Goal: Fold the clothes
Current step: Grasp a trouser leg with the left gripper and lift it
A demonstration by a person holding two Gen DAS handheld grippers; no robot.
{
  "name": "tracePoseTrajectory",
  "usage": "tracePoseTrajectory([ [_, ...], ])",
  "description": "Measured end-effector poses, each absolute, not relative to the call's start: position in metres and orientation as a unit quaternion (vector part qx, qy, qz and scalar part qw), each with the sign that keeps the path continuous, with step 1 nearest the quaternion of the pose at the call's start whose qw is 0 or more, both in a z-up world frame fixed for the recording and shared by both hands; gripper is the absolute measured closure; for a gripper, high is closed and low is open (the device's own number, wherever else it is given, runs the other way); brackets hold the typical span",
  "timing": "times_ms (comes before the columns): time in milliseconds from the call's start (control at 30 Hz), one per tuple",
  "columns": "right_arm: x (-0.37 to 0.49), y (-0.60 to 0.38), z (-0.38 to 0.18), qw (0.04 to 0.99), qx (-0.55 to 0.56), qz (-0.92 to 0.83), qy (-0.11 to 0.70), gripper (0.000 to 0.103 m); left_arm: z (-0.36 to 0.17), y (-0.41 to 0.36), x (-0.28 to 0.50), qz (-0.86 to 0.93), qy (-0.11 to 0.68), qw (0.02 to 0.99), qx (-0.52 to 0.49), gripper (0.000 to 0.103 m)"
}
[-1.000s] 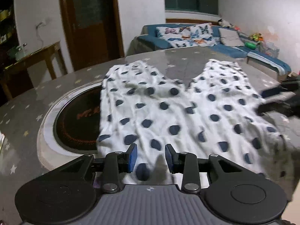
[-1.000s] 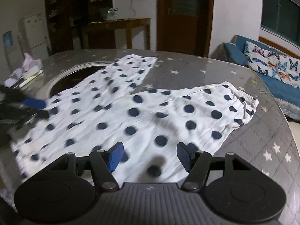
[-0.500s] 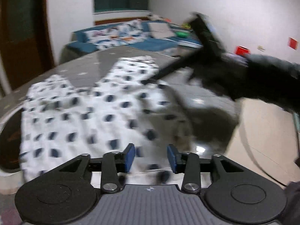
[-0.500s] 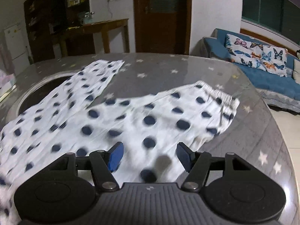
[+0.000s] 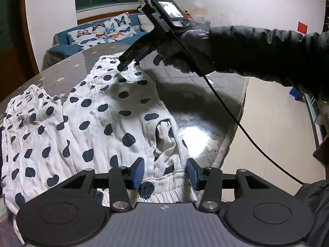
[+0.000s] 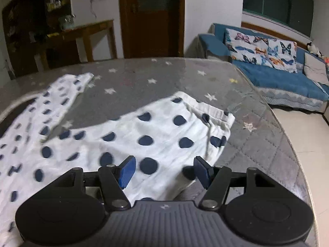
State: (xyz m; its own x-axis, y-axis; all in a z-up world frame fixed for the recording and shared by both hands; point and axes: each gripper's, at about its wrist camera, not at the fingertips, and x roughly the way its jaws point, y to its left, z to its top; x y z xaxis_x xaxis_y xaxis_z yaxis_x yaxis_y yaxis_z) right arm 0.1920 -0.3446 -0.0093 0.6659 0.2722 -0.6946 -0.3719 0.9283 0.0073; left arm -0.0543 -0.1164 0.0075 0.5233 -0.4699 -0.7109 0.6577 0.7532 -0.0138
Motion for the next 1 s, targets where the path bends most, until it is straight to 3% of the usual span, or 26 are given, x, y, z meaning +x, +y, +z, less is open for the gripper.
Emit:
tracePoseTrajectory([
  [467,0.195,-0.371,-0.001,0.924,-0.028,0.125,0.362,0.041,0.002,-0.127,-0.065,-0.333,0.355,0.857,0.170,0.055],
  [700,0.216,-0.384,-0.003,0.927,-0.008,0.095,0.363,0.047,0.000,-0.127,-0.060,-0.329,0.354,0.859,0.170,0.088],
  [1000,0.254,-0.385,-0.017,0.925,0.018,0.075,0.372,0.059,0.026,-0.104,-0.050,-0.317,0.349,0.877,0.093,0.090],
])
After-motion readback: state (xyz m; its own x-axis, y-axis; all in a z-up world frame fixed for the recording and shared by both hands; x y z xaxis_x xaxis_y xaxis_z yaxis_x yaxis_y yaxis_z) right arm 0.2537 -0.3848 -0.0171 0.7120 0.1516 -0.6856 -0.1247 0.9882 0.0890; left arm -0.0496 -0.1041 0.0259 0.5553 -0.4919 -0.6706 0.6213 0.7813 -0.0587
